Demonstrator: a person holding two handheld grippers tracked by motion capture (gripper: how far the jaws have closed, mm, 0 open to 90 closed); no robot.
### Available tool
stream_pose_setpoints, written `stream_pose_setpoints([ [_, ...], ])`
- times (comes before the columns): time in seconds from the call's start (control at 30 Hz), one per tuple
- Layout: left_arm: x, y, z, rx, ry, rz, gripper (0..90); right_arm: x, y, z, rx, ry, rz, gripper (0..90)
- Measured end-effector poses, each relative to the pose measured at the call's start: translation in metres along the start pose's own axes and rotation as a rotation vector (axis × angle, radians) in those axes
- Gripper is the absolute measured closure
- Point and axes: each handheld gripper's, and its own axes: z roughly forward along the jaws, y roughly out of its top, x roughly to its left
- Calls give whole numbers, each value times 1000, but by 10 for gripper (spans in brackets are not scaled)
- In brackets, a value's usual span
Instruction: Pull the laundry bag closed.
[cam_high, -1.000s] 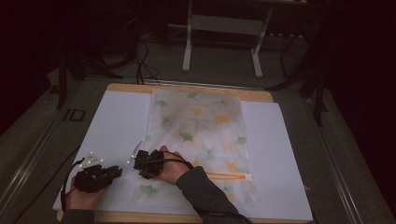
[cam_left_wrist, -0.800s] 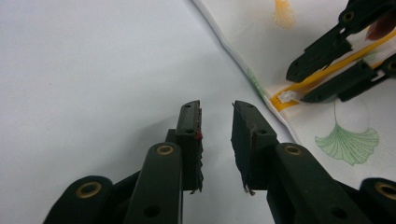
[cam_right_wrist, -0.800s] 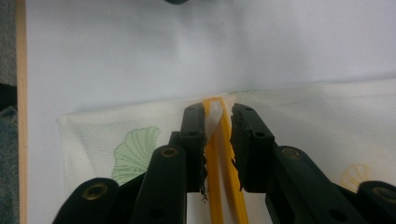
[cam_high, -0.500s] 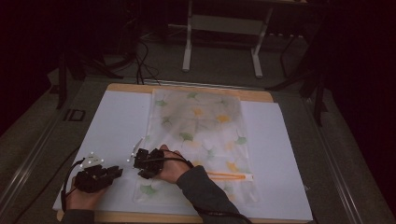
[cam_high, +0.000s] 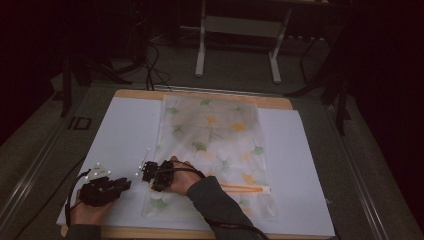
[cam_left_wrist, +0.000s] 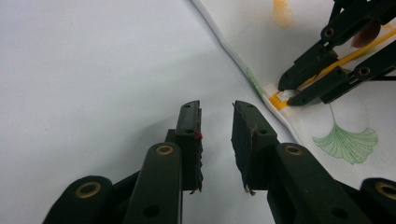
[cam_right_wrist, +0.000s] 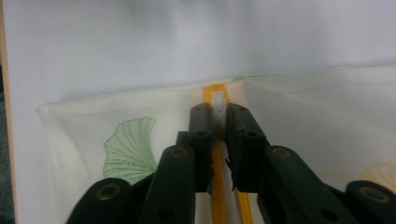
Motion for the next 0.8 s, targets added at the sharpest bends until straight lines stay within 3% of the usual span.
stream_pose_setpoints([
  [0.1,-1,0,0,-1,-1,1,729,-4,2,1,15,38,26,832],
  [0.23,-1,0,0,1,-6,2,729,-8,4,1,40,67,24,841],
  [0.33,-1,0,0,2,-11,7,730,-6,5,0,55,42,0,843],
  [0.53,-4,2,1,6,-31,14,728,0,1,0,27,-7,-44,844],
  [0.8,-12,6,5,12,-86,27,689,2,-3,-4,-12,-27,-49,845],
])
